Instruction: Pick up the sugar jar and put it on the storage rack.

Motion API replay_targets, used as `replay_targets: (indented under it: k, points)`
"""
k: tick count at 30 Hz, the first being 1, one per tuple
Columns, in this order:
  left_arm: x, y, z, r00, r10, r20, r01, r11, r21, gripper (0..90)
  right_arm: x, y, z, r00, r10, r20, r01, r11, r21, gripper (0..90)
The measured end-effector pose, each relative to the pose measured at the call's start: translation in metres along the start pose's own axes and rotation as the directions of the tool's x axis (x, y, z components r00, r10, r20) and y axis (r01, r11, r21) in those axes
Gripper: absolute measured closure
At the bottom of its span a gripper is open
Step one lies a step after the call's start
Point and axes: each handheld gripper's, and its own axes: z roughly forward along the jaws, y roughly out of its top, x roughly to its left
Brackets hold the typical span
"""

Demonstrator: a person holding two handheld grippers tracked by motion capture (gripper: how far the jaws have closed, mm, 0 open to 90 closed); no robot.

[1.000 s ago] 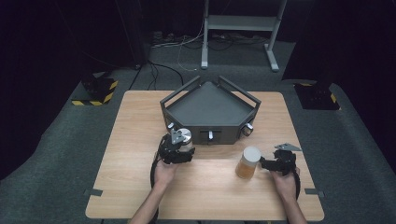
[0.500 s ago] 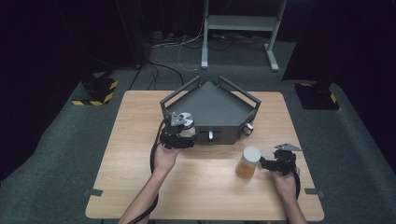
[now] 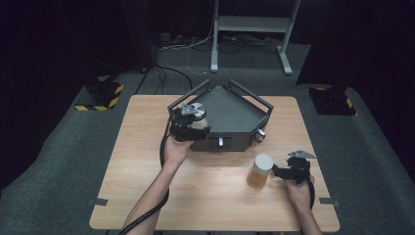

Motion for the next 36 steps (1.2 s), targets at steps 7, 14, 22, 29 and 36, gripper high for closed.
replay_targets:
  k: [7,14,22,29,36]
  points:
    - [-0.004,0.005,0.019,0.9991,-0.003,-0.042,0.003,1.0000,-0.004,31.2,0.000,0.000,0.000,1.0000,0.000,0.000,0.000,1.000,0.000,8.8]
    - [-0.007,0.010,0.040,0.9961,-0.003,-0.088,0.002,1.0000,-0.005,31.1,0.000,0.000,0.000,1.0000,-0.001,0.000,0.001,1.000,0.000,8.8]
    - [-0.010,0.009,0.059,0.9914,-0.005,-0.131,0.006,1.0000,0.007,31.2,0.000,0.000,0.000,1.0000,-0.001,0.000,0.001,1.000,0.000,8.8]
    - [-0.008,0.003,0.068,0.9874,-0.022,-0.157,0.023,0.9997,0.004,31.1,0.000,0.000,0.000,1.0000,-0.001,0.000,0.001,1.000,0.000,8.8]
    - [-0.005,-0.001,0.070,0.9852,-0.021,-0.170,0.023,0.9997,0.008,31.1,0.000,0.000,0.000,1.0000,0.000,0.000,0.000,1.000,0.000,8.9]
